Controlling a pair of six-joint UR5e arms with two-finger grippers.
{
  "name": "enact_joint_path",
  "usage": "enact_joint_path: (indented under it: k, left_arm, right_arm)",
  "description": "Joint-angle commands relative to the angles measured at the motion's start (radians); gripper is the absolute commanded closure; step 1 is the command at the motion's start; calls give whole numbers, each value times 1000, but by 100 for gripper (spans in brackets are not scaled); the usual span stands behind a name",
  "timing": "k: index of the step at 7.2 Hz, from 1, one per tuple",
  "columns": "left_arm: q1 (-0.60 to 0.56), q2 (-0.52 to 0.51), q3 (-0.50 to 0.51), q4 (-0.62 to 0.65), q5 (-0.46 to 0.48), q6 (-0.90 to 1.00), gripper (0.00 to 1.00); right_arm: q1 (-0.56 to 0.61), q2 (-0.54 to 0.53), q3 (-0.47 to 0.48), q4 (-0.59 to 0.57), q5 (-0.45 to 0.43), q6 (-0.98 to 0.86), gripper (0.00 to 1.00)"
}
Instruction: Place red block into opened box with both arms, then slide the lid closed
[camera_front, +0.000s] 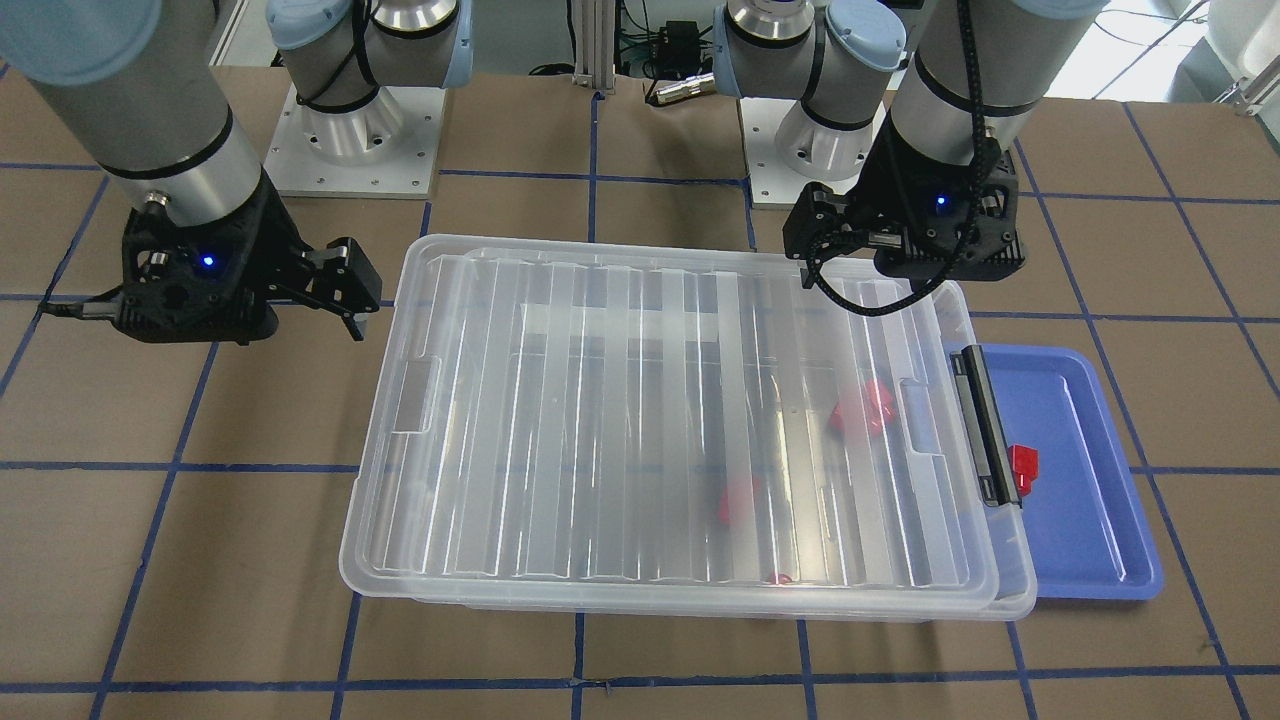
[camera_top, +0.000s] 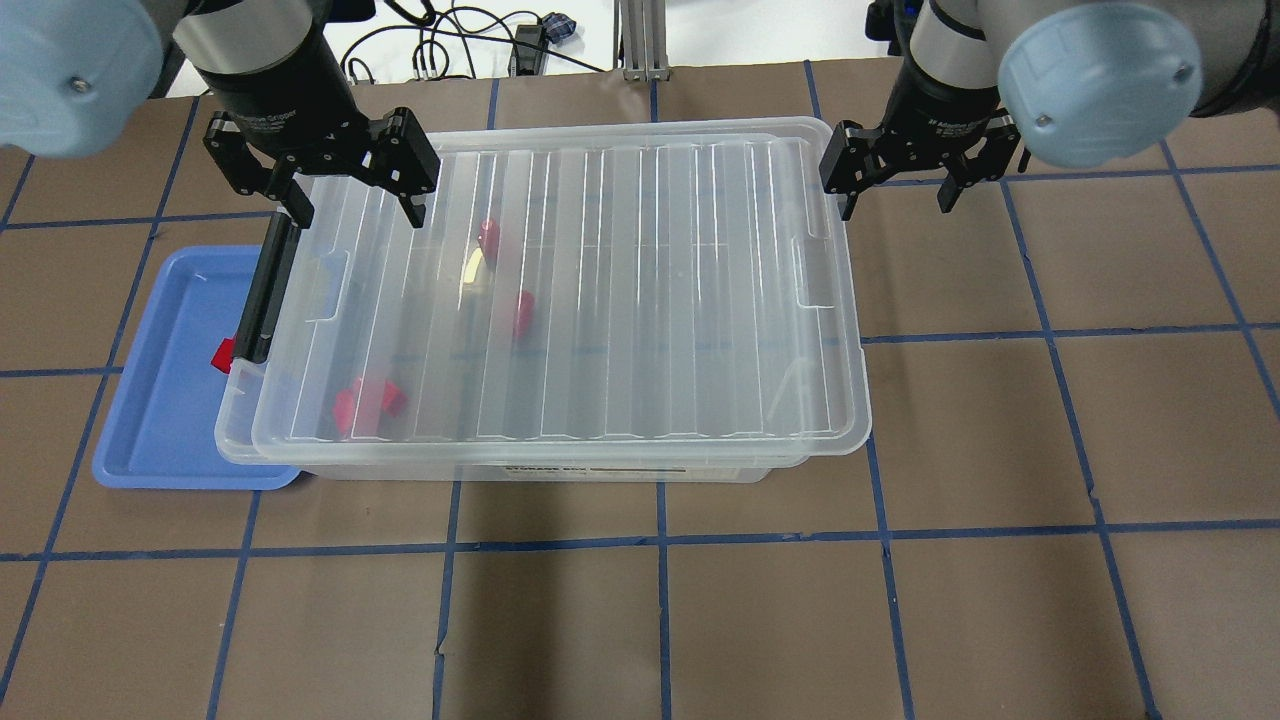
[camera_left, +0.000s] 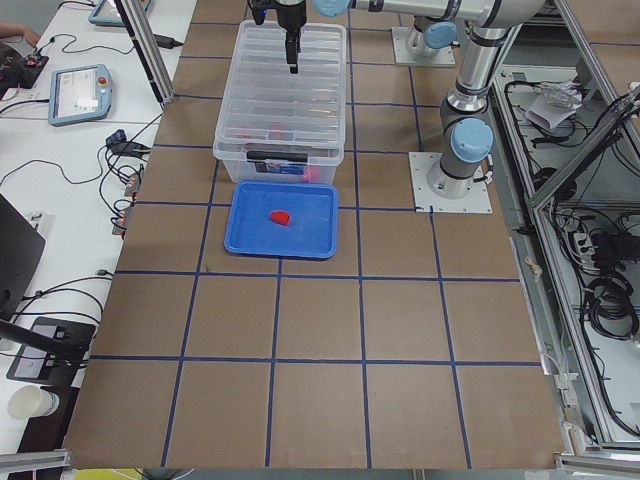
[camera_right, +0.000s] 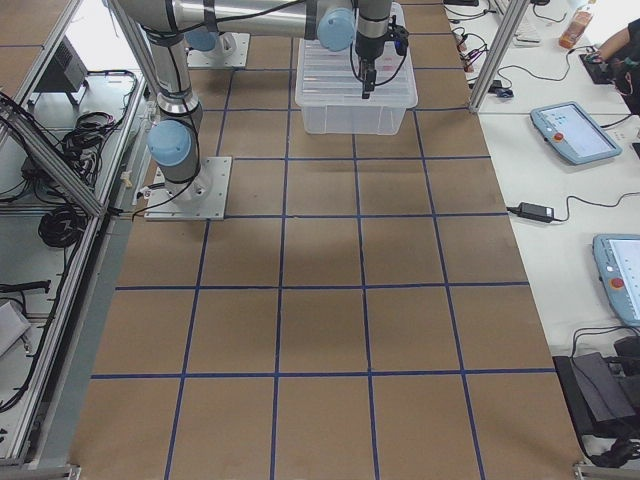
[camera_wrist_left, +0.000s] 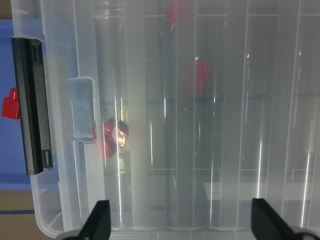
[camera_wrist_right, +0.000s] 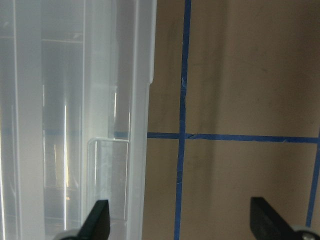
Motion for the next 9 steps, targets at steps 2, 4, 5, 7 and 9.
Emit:
enact_joint_path:
  k: [2,4,5,7,9]
  left_arm:
    - [14,-22,24,-12,12,-2,0]
    - [128,-26,25,-51,6,15,0]
    - [235,-34,22,-48,-14,154,0]
    - [343,-83,4,-31,-31,312,0]
    - [493,-179,-21,101,-46,422,0]
  right_arm:
    - [3,32,148,-224,2,-3,0]
    - [1,35,159,-259,2,-8,0]
    - [-2,35,153,-257,-1,-8,0]
    - [-29,29,162,-256,-2,-9,0]
    - [-113,26,160,-237,-5,-17,0]
